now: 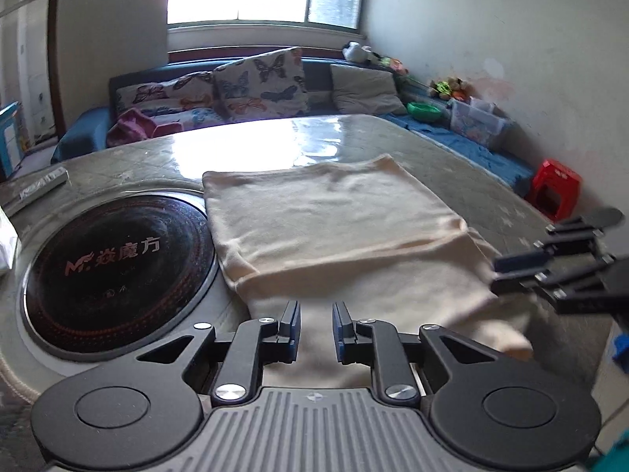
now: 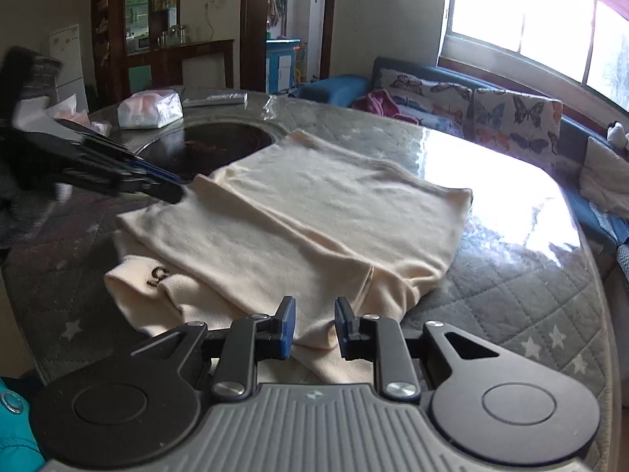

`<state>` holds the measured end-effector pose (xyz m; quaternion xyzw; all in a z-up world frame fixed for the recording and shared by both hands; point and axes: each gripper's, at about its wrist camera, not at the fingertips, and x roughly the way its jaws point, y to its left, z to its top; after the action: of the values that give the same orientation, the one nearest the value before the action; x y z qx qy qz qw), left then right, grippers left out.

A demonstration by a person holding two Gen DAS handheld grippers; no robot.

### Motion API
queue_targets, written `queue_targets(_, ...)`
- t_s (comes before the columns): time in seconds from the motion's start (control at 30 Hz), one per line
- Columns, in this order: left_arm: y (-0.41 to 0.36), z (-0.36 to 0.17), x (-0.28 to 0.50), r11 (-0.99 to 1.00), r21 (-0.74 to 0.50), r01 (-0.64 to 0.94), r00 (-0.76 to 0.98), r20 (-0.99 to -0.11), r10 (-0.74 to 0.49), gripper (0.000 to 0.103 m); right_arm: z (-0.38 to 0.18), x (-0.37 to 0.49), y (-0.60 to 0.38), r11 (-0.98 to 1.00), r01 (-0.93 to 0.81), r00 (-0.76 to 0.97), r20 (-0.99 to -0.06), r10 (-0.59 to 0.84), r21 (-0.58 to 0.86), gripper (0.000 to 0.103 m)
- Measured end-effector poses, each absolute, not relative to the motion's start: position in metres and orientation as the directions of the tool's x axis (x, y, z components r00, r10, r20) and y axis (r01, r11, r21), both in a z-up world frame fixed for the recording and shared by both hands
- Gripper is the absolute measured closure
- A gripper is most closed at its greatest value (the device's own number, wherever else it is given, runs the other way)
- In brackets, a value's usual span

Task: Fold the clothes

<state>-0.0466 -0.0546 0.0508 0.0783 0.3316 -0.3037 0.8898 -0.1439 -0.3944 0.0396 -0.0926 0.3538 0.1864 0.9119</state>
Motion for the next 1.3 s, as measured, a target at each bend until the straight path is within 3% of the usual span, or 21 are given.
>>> queue_targets(0.2, -0.058, 0.042, -0.094, 0.69, 0.127, 0.712, 0.584, -0.653, -0.483, 0.068, 0.042, -0.15, -0.399, 0.913, -0.407, 0.681, -0.679, 0.275, -0.038, 0.083)
queue_targets(0.47, -0.086, 0.021, -0.119, 0.566, 0.264, 0.781, 0.585, -0.626, -0.515, 0.068, 0.051, -0.164, -0.4, 0.896, -0.436, 0.68, -0.682, 0.27, -0.081, 0.08)
queue_targets(0.53, -0.091, 0.019, -0.121, 0.542, 0.285, 0.79, 0.585, -0.613, -0.531, 0.068, 0.051, -0.169, -0.4, 0.888, -0.449, 0.677, -0.686, 0.266, -0.099, 0.071)
queue_targets(0.63, -0.097, 0.016, -0.124, 0.509, 0.324, 0.797, 0.59, -0.595, -0.546, 0.068, 0.053, -0.178, -0.399, 0.871, -0.472, 0.676, -0.689, 0.261, -0.134, 0.067)
queue_targets(0.67, -0.098, 0.015, -0.123, 0.511, 0.32, 0.798, 0.589, -0.593, -0.549, 0.07, 0.053, -0.18, -0.399, 0.865, -0.481, 0.675, -0.69, 0.261, -0.143, 0.065)
queue_targets(0.8, -0.099, 0.019, -0.114, 0.531, 0.275, 0.801, 0.579, -0.579, -0.574, 0.092, 0.053, -0.19, -0.396, 0.832, -0.524, 0.668, -0.694, 0.268, -0.182, 0.054)
queue_targets(1.0, -0.094, 0.038, -0.085, 0.6, 0.152, 0.786, 0.568, -0.564, -0.6, 0.094, 0.049, -0.198, -0.382, 0.758, -0.599, 0.666, -0.685, 0.296, -0.256, 0.04)
queue_targets(1.17, -0.094, 0.05, -0.06, 0.631, 0.065, 0.773, 0.55, -0.564, -0.616, 0.094, 0.04, -0.192, -0.367, 0.713, -0.634, 0.676, -0.663, 0.322, -0.301, 0.04)
queue_targets(1.3, -0.096, 0.051, -0.051, 0.633, 0.058, 0.772, 0.546, -0.571, -0.613, 0.094, 0.032, -0.175, -0.359, 0.693, -0.644, 0.679, -0.659, 0.324, -0.324, 0.049)
